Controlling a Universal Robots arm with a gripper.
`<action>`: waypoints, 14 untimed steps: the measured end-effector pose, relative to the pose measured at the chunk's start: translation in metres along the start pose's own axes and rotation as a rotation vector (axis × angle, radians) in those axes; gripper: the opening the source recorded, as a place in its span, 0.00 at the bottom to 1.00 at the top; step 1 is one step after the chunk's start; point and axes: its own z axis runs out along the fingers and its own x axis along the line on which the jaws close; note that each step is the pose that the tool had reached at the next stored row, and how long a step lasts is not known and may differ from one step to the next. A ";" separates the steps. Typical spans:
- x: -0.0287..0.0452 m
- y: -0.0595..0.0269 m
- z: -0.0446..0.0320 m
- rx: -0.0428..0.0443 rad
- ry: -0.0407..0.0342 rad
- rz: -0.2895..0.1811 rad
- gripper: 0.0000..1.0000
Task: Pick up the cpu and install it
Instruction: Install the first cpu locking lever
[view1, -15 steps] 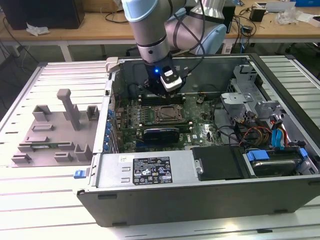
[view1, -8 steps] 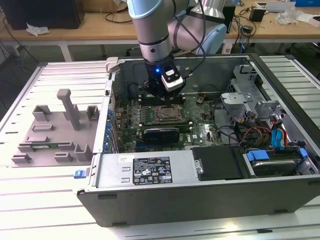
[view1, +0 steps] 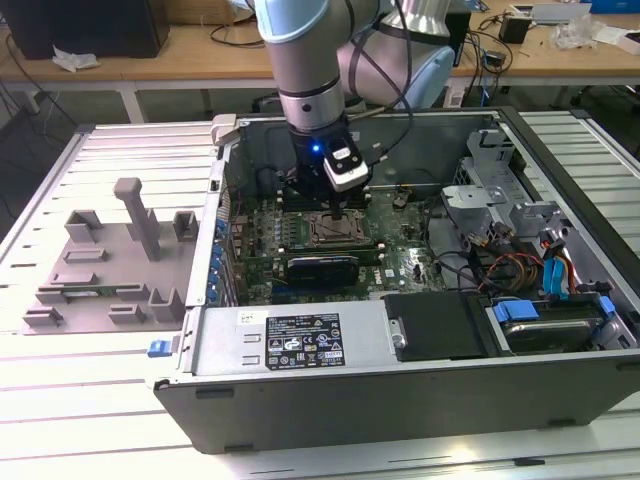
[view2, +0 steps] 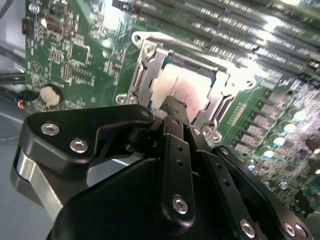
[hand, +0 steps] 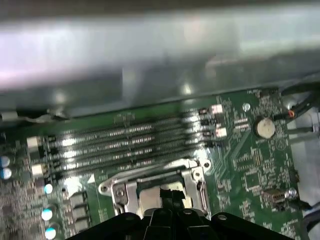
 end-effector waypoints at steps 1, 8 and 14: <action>-0.0009 -0.0036 0.0000 0.0019 0.0089 0.000 0.11; -0.0151 -0.0060 0.0032 0.0195 0.1042 -0.016 0.11; -0.0164 -0.0058 0.0036 0.0187 0.1161 -0.080 0.11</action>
